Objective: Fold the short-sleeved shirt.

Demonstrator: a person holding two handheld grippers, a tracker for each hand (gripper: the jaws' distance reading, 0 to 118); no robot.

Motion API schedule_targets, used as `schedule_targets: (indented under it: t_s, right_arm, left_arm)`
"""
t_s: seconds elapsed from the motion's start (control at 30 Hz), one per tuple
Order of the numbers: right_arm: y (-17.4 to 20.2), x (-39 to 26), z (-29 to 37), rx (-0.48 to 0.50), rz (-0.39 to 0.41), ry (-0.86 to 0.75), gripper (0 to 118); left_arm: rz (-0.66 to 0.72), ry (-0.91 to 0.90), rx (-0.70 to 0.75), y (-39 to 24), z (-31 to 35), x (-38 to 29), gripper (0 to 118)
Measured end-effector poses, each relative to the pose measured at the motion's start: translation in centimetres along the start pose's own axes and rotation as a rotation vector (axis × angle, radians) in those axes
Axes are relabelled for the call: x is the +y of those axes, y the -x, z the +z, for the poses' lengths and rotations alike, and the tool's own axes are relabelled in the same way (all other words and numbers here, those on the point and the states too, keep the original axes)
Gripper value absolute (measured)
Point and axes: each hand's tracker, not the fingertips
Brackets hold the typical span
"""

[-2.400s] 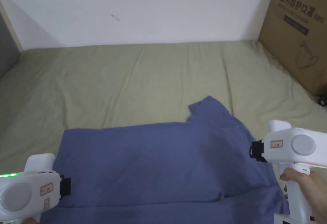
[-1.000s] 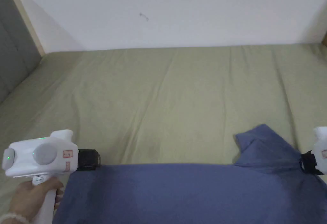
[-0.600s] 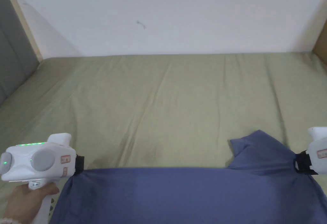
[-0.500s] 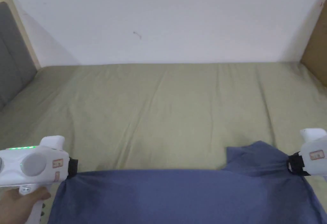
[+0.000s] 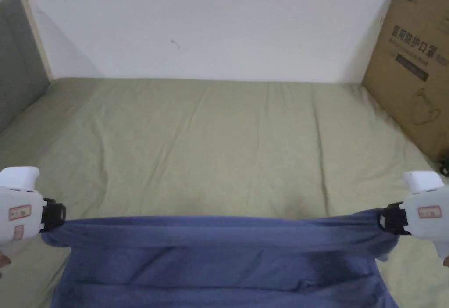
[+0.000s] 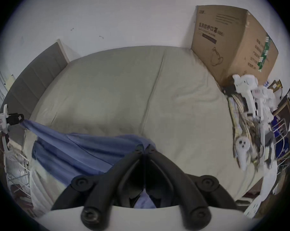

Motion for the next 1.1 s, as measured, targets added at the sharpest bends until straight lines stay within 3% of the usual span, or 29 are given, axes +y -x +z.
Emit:
schedule_targets:
  t_s: [0.1, 0.3, 0.43, 0.47, 0.5, 0.53, 0.57, 0.6, 0.7, 0.77, 0.8, 0.83, 0.87, 0.9, 0.93, 0.97, 1.03, 1.1]
  right_arm:
    - [0.1, -4.9, 0.3, -0.009, 0.007, 0.054, 0]
    - [-1.5, -13.0, -1.8, 0.030, -0.128, 0.156, 0]
    - [-1.7, -15.4, -2.9, 0.017, -0.151, 0.154, 0]
    - [-1.6, -15.6, -3.0, 0.011, -0.183, 0.118, 3]
    - [-1.4, -15.8, -3.0, 0.006, -0.215, 0.087, 14]
    - [-1.2, -15.9, -2.9, 0.005, -0.209, 0.096, 33]
    - [-0.7, -15.9, -2.6, -0.012, -0.201, 0.096, 57]
    - [-0.2, -15.7, -2.2, -0.060, -0.181, 0.084, 66]
    - [1.5, -15.0, -0.1, -0.130, -0.088, -0.030, 65]
    - [2.6, -14.1, 1.8, -0.151, -0.095, -0.188, 65]
    - [3.0, -13.7, 2.6, -0.110, -0.114, -0.266, 65]
    - [3.7, -13.2, 3.5, -0.099, -0.142, -0.308, 65]
    - [4.4, -12.6, 4.2, -0.074, -0.152, -0.335, 64]
    - [5.3, -12.2, 4.6, -0.051, -0.132, -0.377, 60]
    - [6.2, -12.0, 5.0, -0.061, -0.107, -0.415, 41]
    - [7.6, -11.8, 5.6, -0.089, -0.077, -0.481, 6]
    - [9.7, -11.5, 6.1, -0.165, -0.064, -0.570, 2]
    - [11.5, -11.2, 6.7, -0.093, -0.050, -0.629, 2]
  left_arm:
    - [0.021, 0.062, -0.007, 0.3, 0.5, -4.3, 0]
    - [-0.027, 0.150, 0.031, 0.9, 0.3, -10.8, 1]
    - [0.012, 0.174, 0.025, 1.0, -0.4, -12.8, 2]
    - [0.003, 0.182, 0.028, 0.8, -0.5, -13.0, 12]
    - [-0.018, 0.176, 0.051, 0.2, -0.2, -13.2, 28]
    - [-0.038, 0.152, 0.061, 0.1, 0.1, -13.3, 55]
    - [-0.043, 0.145, 0.060, 0.1, 0.4, -13.2, 88]
    - [-0.046, 0.127, 0.066, 0.1, 0.9, -13.0, 98]
    - [0.009, 0.045, 0.042, 0.2, 3.3, -11.5, 98]
    - [0.053, 0.014, 0.006, 0.3, 5.0, -10.5, 94]
    - [0.068, -0.002, -0.012, 0.3, 5.9, -10.1, 84]
    - [0.079, -0.030, -0.030, 0.4, 6.6, -9.9, 65]
    - [0.102, -0.043, -0.051, 0.4, 7.2, -9.7, 31]
    - [0.120, -0.041, -0.081, 0.4, 7.6, -9.6, 11]
    - [0.132, -0.038, -0.101, 0.5, 7.7, -9.6, 6]
    - [0.157, -0.040, -0.103, 0.6, 7.7, -9.8, 2]
    - [0.193, -0.022, -0.139, 0.7, 7.6, -10.4, 0]
    - [0.217, -0.002, -0.151, 0.8, 7.4, -11.1, 0]
